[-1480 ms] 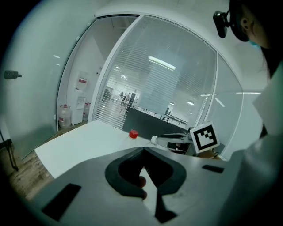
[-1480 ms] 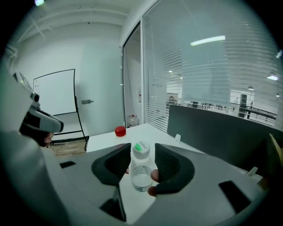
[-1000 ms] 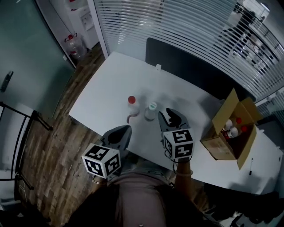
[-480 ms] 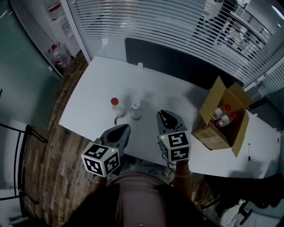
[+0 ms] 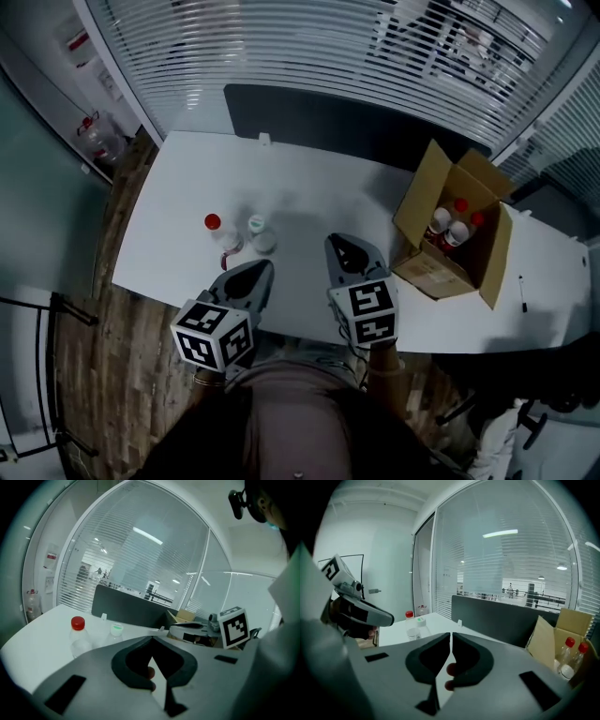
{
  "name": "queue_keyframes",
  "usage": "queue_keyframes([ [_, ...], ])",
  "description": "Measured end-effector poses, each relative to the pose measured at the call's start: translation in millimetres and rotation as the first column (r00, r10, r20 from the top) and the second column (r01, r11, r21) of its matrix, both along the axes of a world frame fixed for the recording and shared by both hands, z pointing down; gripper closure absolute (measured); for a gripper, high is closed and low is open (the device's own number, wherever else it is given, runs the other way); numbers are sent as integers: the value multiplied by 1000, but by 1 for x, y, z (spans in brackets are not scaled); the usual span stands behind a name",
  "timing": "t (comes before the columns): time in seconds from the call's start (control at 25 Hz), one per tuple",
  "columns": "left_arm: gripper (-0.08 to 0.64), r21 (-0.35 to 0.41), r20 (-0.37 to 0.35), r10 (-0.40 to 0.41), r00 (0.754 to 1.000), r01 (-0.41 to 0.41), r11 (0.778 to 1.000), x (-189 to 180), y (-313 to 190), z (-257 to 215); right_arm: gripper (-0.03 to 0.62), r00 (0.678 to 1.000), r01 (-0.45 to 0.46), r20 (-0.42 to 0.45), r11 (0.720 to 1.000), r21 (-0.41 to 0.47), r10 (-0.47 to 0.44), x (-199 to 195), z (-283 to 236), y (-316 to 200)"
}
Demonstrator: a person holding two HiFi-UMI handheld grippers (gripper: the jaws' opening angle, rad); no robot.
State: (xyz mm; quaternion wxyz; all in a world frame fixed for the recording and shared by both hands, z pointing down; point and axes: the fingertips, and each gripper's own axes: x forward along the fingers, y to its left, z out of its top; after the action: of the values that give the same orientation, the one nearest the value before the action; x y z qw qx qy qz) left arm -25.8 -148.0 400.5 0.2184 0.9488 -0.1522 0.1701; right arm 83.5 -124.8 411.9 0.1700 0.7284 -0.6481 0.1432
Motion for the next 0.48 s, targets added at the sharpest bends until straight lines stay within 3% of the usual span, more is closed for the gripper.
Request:
queue_keyframes([
  [0.48,555,26,32,56,998,-57,998,28,16,4,557,999,-39,32,999,28,38,20,-3,23],
])
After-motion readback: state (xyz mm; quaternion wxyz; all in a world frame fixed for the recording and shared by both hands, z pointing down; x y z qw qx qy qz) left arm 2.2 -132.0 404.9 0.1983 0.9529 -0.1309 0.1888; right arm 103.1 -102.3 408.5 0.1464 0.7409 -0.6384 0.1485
